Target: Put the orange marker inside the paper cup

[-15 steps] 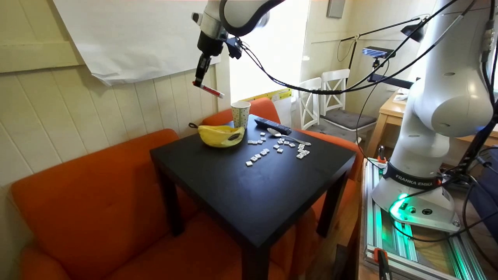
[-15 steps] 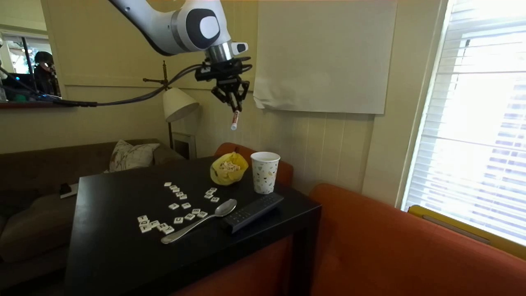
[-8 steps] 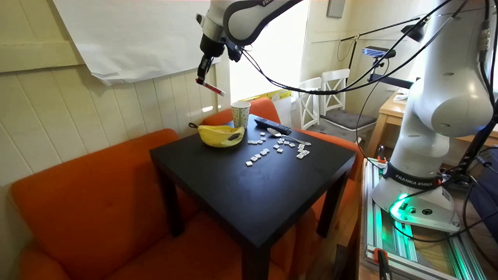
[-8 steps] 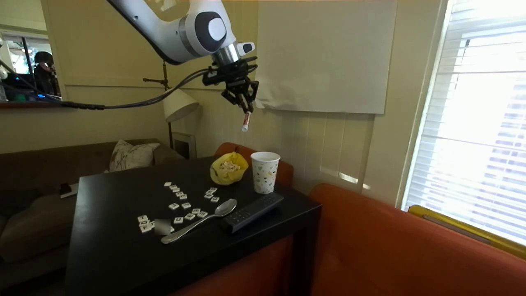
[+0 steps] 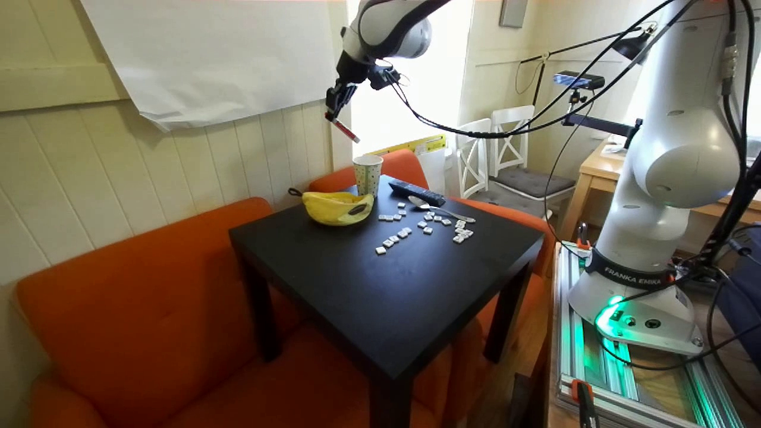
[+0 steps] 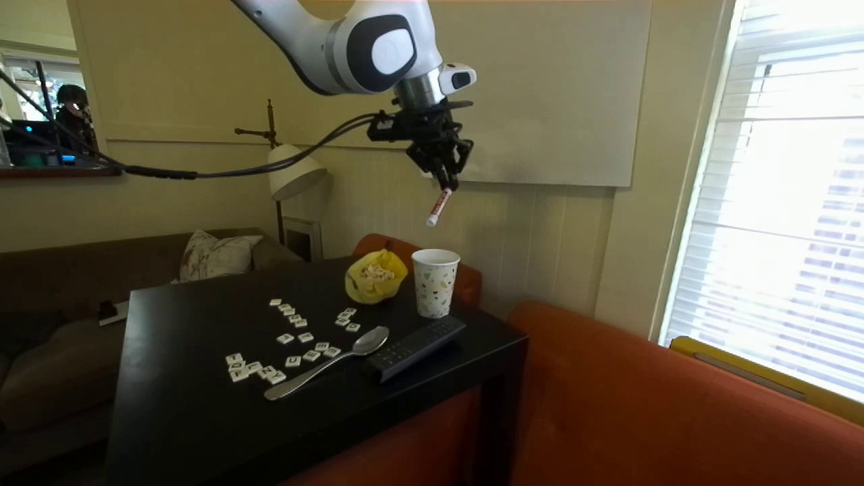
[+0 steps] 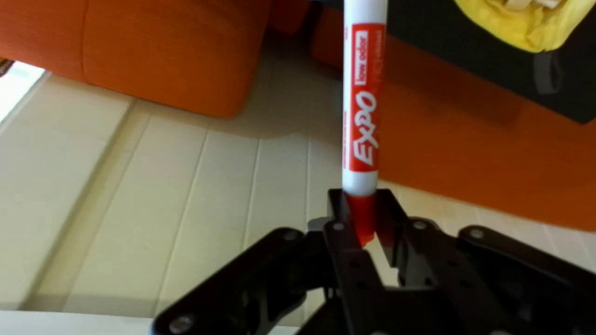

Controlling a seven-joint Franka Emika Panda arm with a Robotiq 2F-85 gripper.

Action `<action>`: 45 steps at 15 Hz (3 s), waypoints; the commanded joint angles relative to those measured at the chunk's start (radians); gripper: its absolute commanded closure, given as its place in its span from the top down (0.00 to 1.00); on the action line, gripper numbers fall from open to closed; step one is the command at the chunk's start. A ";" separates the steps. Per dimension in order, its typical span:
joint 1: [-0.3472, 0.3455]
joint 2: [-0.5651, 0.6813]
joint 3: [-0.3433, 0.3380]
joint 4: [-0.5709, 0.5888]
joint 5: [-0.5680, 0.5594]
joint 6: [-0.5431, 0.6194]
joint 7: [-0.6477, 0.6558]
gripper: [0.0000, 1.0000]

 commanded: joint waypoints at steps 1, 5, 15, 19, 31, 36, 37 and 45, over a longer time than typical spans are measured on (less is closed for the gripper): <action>-0.063 -0.044 0.022 -0.100 0.231 0.123 -0.126 0.05; -0.168 -0.091 0.136 -0.164 0.555 0.161 -0.430 0.06; -0.156 -0.086 0.111 -0.167 0.723 0.146 -0.608 0.05; -0.181 -0.084 0.096 -0.155 0.789 0.088 -0.662 0.05; -0.200 -0.101 -0.064 -0.168 1.201 -0.341 -1.080 0.06; -0.192 -0.072 -0.131 -0.192 1.296 -0.439 -1.228 0.05; -0.187 -0.068 -0.133 -0.201 1.325 -0.443 -1.250 0.05; -0.168 -0.057 -0.149 -0.194 1.319 -0.422 -1.249 0.05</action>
